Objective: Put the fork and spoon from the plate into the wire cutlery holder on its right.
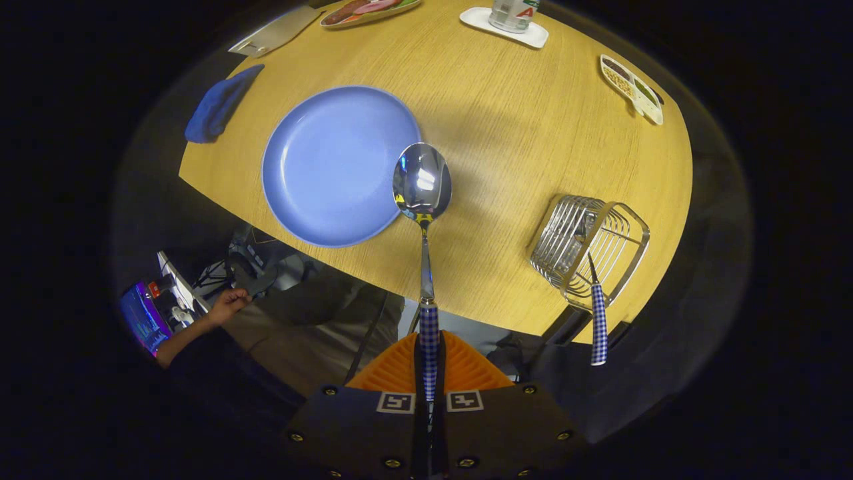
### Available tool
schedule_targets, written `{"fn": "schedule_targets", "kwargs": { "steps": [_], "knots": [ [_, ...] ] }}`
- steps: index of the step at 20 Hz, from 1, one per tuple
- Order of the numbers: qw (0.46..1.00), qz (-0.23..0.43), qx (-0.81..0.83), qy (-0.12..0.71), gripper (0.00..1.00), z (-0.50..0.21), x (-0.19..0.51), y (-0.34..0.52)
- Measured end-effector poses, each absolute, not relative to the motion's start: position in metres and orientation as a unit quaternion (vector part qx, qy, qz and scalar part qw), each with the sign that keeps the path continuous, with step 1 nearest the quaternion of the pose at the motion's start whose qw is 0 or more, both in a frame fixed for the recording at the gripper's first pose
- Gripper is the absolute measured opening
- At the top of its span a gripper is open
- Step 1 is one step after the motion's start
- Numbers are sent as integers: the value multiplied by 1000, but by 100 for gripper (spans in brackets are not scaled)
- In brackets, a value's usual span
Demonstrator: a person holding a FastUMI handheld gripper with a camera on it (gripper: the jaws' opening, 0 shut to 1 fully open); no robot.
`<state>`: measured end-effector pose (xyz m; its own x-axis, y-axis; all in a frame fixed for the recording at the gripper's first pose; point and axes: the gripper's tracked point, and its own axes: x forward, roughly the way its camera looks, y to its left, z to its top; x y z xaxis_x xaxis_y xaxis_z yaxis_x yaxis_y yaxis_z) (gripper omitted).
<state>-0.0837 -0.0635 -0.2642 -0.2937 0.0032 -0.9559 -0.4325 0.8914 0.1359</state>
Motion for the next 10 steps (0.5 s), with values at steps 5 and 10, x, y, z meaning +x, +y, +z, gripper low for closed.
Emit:
{"fn": "schedule_targets", "kwargs": {
  "steps": [5, 10],
  "knots": [
    [572, 176, -139, 789, 3, -253, -88, -95],
    [553, 161, -136, 806, 3, -243, -95, -129]
  ]
}}
